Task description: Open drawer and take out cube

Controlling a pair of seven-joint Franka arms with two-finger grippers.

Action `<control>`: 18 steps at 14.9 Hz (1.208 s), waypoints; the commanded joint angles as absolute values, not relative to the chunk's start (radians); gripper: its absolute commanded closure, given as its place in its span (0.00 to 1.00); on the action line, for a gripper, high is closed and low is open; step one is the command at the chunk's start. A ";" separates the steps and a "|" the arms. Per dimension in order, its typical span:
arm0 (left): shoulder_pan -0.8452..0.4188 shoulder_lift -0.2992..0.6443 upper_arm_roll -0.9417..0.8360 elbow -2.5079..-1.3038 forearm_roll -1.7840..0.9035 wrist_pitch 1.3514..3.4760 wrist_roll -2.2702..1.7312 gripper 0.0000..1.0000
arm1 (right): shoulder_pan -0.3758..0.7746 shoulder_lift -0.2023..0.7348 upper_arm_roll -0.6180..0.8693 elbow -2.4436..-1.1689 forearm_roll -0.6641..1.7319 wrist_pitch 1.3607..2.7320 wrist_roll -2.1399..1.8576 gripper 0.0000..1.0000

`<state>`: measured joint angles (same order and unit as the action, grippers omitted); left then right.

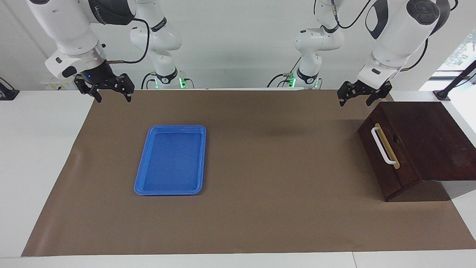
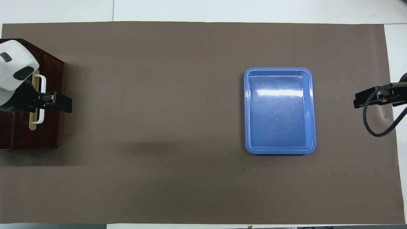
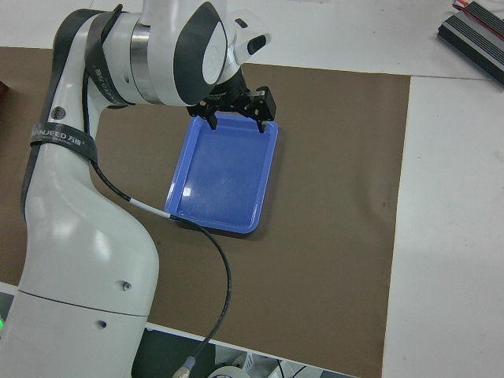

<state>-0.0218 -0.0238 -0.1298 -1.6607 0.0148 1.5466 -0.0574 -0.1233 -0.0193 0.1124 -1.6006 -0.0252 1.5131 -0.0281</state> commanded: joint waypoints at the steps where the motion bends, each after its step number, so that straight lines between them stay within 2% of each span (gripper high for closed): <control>1: -0.029 -0.048 -0.117 -1.678 0.006 1.545 -0.049 0.00 | -0.129 -0.040 0.123 -1.626 -0.008 1.525 -0.034 0.00; 7: -0.034 -0.048 -0.115 -1.681 0.012 1.565 -0.054 0.00 | -0.147 -0.041 0.138 -1.626 -0.008 1.508 -0.034 0.00; 12: -0.049 -0.054 -0.115 -1.782 0.121 1.678 -0.055 0.00 | -0.143 -0.041 0.138 -1.626 -0.008 1.508 -0.034 0.00; 18: -0.071 0.040 -0.117 -1.853 0.334 1.842 -0.152 0.00 | -0.147 -0.041 0.135 -1.626 -0.008 1.508 -0.034 0.00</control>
<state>-0.0444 0.0094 -0.1295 -1.8344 0.2591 1.8010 -0.1204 -0.1289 -0.0193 0.1298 -1.6008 -0.0249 1.5090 -0.0281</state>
